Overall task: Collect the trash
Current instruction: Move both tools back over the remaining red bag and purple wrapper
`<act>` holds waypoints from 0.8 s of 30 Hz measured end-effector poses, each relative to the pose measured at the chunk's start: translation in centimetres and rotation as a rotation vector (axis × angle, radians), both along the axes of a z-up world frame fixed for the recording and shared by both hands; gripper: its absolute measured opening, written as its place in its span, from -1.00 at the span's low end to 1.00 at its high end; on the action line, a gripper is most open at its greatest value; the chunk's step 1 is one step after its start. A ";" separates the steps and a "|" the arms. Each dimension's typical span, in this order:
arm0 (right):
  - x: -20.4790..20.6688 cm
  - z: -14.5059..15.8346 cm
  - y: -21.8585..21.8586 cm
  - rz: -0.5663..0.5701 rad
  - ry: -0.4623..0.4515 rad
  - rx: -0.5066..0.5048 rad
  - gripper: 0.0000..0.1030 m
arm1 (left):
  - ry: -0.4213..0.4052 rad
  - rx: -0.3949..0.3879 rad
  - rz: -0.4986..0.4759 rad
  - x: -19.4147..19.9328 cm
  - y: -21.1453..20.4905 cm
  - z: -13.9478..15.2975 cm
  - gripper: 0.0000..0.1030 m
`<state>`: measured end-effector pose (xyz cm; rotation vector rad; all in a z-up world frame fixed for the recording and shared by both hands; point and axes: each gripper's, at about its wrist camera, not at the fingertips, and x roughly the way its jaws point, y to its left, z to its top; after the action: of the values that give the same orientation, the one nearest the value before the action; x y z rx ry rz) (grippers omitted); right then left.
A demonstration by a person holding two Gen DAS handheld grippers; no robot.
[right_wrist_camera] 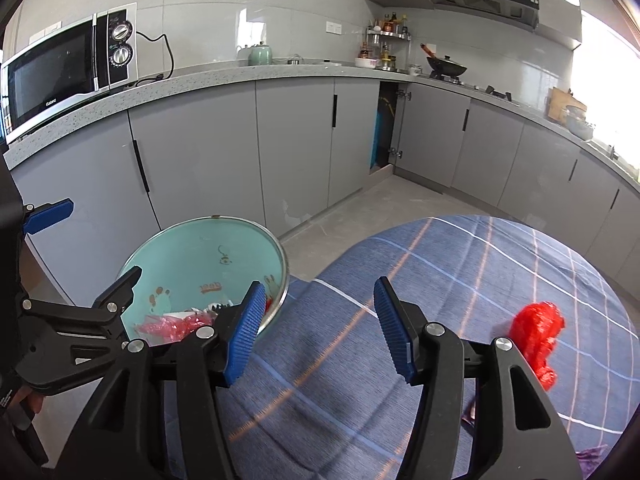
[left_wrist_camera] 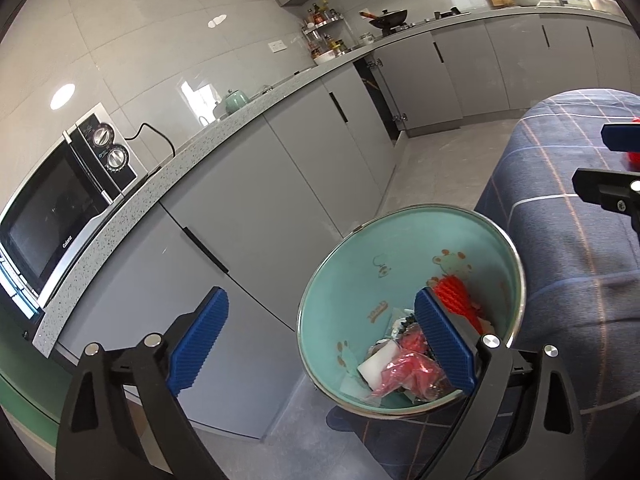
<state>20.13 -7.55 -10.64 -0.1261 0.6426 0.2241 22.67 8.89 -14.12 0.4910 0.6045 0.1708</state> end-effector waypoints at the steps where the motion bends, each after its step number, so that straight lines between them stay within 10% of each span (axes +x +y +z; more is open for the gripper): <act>1: -0.2 0.1 -0.2 -0.006 -0.002 -0.002 0.12 | -0.002 -0.002 -0.005 -0.2 -0.2 0.1 0.85; 24: -4.9 0.0 -10.0 -0.214 -0.004 -0.032 0.31 | 0.034 0.002 -0.113 -1.7 -4.7 -1.6 0.90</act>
<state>15.21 -17.59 -10.68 -0.0875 0.6509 0.0070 20.94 4.16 -15.68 0.5294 0.6082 0.0558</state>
